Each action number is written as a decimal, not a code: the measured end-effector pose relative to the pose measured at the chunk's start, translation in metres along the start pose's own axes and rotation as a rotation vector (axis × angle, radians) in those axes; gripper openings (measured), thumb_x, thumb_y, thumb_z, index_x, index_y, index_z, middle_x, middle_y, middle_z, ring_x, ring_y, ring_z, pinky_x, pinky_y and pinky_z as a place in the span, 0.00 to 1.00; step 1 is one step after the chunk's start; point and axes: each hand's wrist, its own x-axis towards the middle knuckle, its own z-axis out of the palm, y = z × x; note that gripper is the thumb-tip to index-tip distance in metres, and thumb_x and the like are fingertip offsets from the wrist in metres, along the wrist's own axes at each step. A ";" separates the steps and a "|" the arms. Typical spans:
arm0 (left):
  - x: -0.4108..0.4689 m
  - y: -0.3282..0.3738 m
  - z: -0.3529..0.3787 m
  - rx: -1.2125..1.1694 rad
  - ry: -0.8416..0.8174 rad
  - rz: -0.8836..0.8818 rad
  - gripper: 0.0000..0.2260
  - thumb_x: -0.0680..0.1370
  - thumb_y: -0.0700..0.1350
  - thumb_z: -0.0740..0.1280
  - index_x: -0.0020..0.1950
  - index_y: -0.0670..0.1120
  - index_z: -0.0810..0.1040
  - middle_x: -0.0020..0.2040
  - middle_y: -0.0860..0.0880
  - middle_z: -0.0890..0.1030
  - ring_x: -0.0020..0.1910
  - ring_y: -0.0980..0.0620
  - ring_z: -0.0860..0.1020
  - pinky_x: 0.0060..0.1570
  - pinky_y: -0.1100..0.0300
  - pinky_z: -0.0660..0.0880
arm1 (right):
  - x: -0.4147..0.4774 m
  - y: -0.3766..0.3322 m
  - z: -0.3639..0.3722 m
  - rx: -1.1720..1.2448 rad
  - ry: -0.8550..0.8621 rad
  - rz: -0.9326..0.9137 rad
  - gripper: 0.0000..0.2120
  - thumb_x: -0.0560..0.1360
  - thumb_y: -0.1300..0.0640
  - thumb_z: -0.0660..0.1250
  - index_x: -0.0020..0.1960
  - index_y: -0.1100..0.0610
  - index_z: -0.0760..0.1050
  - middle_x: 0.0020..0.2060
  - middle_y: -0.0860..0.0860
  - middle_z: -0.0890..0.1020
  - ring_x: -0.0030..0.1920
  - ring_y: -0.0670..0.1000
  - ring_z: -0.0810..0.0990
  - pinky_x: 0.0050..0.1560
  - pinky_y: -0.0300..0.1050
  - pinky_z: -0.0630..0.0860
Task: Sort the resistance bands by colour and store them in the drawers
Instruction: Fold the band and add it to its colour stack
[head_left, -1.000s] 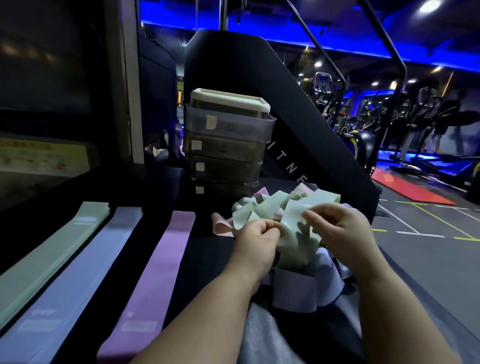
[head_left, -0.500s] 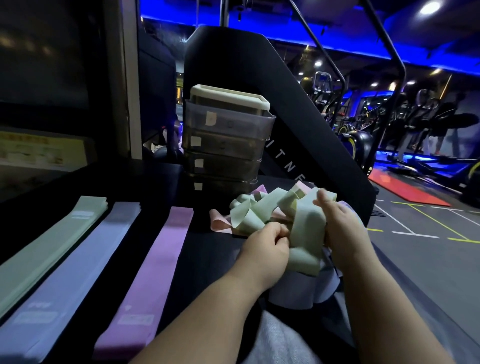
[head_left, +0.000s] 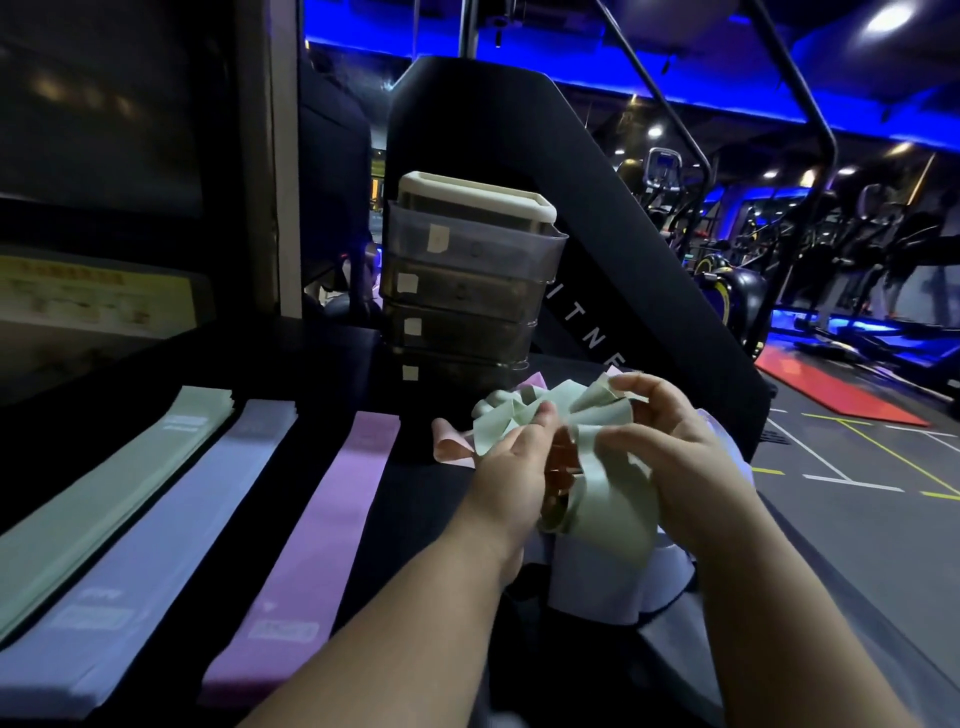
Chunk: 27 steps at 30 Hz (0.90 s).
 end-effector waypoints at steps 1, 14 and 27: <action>-0.004 0.004 0.001 -0.030 -0.041 0.021 0.09 0.82 0.49 0.61 0.42 0.54 0.69 0.33 0.61 0.81 0.50 0.52 0.81 0.61 0.49 0.75 | -0.001 0.000 0.001 -0.001 -0.054 0.010 0.21 0.67 0.68 0.71 0.56 0.54 0.74 0.44 0.57 0.80 0.43 0.53 0.79 0.42 0.46 0.76; 0.029 -0.015 -0.016 -0.089 0.142 0.058 0.18 0.61 0.58 0.74 0.49 0.55 0.83 0.76 0.35 0.60 0.65 0.38 0.75 0.37 0.60 0.78 | 0.000 -0.002 0.005 0.182 -0.171 0.065 0.14 0.67 0.74 0.57 0.45 0.58 0.66 0.46 0.61 0.80 0.39 0.55 0.76 0.37 0.47 0.69; 0.025 -0.016 -0.015 0.153 0.060 0.106 0.06 0.71 0.46 0.76 0.42 0.47 0.80 0.51 0.52 0.84 0.45 0.50 0.83 0.37 0.60 0.79 | -0.002 -0.002 0.004 -0.022 0.037 0.156 0.06 0.76 0.66 0.66 0.51 0.58 0.78 0.39 0.56 0.81 0.37 0.50 0.78 0.33 0.37 0.76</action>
